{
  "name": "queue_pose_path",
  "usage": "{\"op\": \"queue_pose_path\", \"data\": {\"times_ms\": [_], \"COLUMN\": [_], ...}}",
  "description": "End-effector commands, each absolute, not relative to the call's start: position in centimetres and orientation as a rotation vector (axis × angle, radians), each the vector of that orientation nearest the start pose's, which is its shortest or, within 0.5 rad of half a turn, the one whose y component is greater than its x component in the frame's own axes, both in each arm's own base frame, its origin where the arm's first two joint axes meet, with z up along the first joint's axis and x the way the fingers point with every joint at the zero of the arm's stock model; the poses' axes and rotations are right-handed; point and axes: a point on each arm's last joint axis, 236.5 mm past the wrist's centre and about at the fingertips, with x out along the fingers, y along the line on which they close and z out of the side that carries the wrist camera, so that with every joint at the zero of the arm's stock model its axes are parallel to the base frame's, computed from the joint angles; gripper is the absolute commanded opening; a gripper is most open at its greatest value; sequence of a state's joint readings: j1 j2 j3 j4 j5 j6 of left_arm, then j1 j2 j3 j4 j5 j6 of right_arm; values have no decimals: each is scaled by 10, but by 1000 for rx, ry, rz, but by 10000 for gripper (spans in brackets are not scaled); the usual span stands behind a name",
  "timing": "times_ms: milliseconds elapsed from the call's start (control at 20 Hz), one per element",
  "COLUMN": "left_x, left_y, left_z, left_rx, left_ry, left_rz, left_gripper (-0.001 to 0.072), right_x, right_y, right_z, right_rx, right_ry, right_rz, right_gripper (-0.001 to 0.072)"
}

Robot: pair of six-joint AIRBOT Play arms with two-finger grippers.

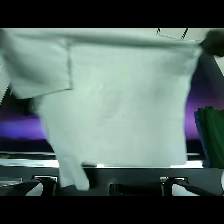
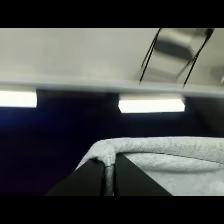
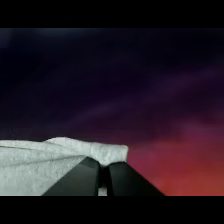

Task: Fold the clothes and pants, and hang the long-sleeved shirts on hangers.

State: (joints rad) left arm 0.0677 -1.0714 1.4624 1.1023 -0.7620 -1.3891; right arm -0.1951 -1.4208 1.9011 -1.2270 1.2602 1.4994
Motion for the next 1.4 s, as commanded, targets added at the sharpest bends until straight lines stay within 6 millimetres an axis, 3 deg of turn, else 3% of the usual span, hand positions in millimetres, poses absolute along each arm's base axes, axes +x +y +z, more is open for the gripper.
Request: {"op": "queue_pose_path", "data": {"times_ms": [0, 100, 200, 300, 400, 450, 500, 550, 600, 700, 750, 850, 900, 950, 1100, 1200, 1350], "left_x": [512, 518, 516, 510, 504, 503, 500, 494, 483, 451, 431, 390, 371, 354, 324, 329, 343], "left_y": [-40, -53, -69, -83, -90, -88, -82, -69, -49, 1, 19, 41, 45, 44, 26, 6, -6], "left_z": [131, 60, 15, -10, -20, -18, -11, -4, 1, 1, -4, -23, -38, -55, -94, -100, -103], "left_rx": [-275, -364, -466, -508, -524, -526, -528, -515, -478, -450, -480, -578, -624, -649, -700, -760, -837], "left_ry": [580, 741, 857, 934, 979, 983, 1002, 1038, 1100, 1237, 1308, 1442, 1493, 1535, 1588, 1531, 1481], "left_rz": [-149, -144, -154, -173, -186, -187, -195, -201, -202, -162, -141, -110, -98, -107, -142, -209, -240], "left_gripper": [25, 26, 26, 26, 55, 170, 401, 612, 677, 668, 658, 648, 557, 515, 517, 517, 514], "right_x": [536, 540, 539, 531, 526, 526, 525, 522, 513, 472, 445, 397, 379, 365, 330, 318, 322], "right_y": [-30, -20, -1, 11, 26, 26, 22, 9, -12, -64, -81, -94, -95, -89, -64, -53, -44], "right_z": [91, 40, 8, -18, -30, -28, -20, -9, 0, 8, 8, -1, -10, -21, -51, -59, -58], "right_rx": [437, 591, 675, 679, 670, 669, 663, 637, 597, 576, 598, 612, 617, 625, 672, 695, 736], "right_ry": [1018, 1131, 1220, 1306, 1354, 1353, 1345, 1334, 1340, 1433, 1510, 1637, 1668, 1682, 1715, 1747, 1735], "right_rz": [23, -16, 20, 31, 52, 53, 50, 38, 18, -89, -121, -136, -158, -163, -128, -97, -68], "right_gripper": [39, 39, 39, 39, 40, 45, 173, 500, 685, 665, 619, 602, 602, 602, 603, 602, 601]}}
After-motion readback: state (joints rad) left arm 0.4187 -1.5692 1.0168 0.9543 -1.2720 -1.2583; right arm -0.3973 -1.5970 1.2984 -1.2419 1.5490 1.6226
